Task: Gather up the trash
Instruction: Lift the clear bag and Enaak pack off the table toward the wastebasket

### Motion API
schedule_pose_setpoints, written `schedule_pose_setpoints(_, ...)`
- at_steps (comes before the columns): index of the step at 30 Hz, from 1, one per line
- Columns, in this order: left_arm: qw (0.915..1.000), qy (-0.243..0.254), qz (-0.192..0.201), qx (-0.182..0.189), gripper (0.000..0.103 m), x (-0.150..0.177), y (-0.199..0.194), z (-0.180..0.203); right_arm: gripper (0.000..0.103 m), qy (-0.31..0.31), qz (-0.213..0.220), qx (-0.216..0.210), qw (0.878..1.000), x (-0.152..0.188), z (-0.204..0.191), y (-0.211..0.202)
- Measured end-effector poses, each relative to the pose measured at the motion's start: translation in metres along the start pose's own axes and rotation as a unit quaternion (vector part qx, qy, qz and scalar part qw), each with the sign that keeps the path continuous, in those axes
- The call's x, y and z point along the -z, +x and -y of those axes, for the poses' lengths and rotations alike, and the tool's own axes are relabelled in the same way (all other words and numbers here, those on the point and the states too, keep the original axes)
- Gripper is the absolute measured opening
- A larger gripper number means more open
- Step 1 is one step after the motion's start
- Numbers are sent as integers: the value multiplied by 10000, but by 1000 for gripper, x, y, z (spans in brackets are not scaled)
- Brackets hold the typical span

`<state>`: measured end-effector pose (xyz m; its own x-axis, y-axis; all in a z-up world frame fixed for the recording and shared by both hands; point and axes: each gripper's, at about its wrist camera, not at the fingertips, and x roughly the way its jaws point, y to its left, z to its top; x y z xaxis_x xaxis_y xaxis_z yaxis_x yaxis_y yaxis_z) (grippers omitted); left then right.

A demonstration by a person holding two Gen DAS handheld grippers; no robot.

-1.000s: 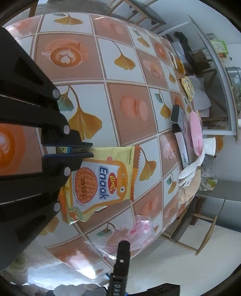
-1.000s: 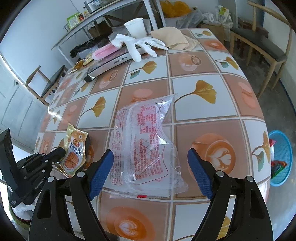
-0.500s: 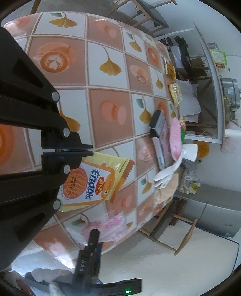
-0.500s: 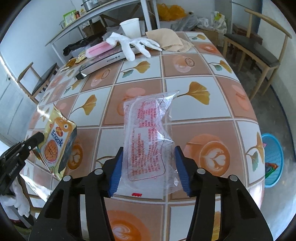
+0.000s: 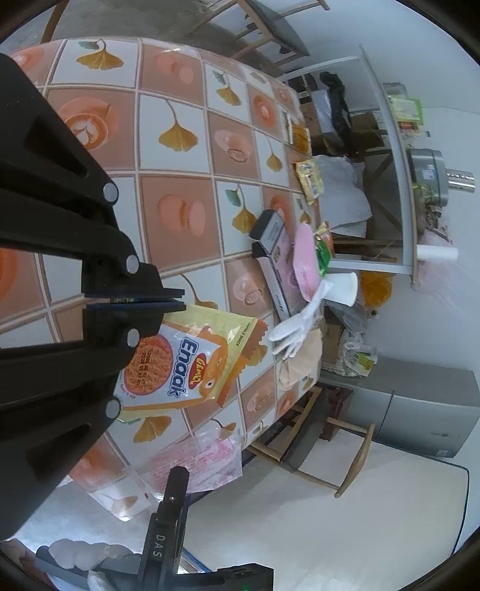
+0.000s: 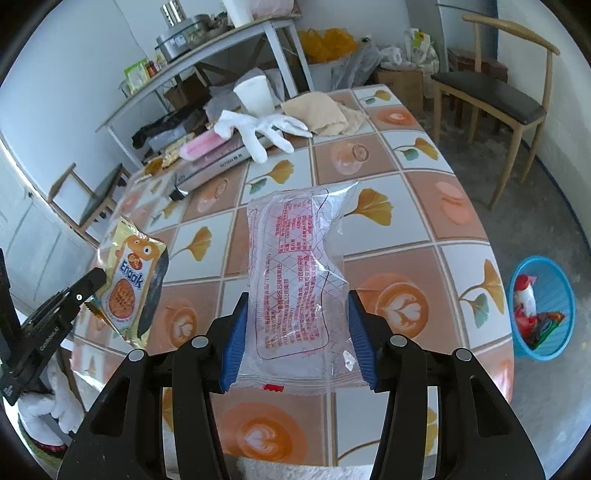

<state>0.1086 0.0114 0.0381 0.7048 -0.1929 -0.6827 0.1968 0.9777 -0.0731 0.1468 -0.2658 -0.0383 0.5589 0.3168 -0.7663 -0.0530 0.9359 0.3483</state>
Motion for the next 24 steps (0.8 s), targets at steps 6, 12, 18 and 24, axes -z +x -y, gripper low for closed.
schedule_pose_setpoints(6, 9998, 127, 150, -48, 1, -5, -12, 12, 48, 91, 94, -126, 9998, 4, 5, -13)
schedule_pose_setpoints(12, 9989, 304, 318, -177, 1, -8, -24, 25, 48, 139, 170, -229, 9995, 7, 7, -22)
schedule_pose_setpoints(18, 9974, 459, 472, -290, 1, -12, -36, 35, 48, 173, 281, -330, 9989, 8, 11, -32)
schedule_pose_setpoints(24, 9959, 614, 593, -311, 1, -15, -46, 49, 48, 264, 414, -449, 9978, 10, 18, -44)
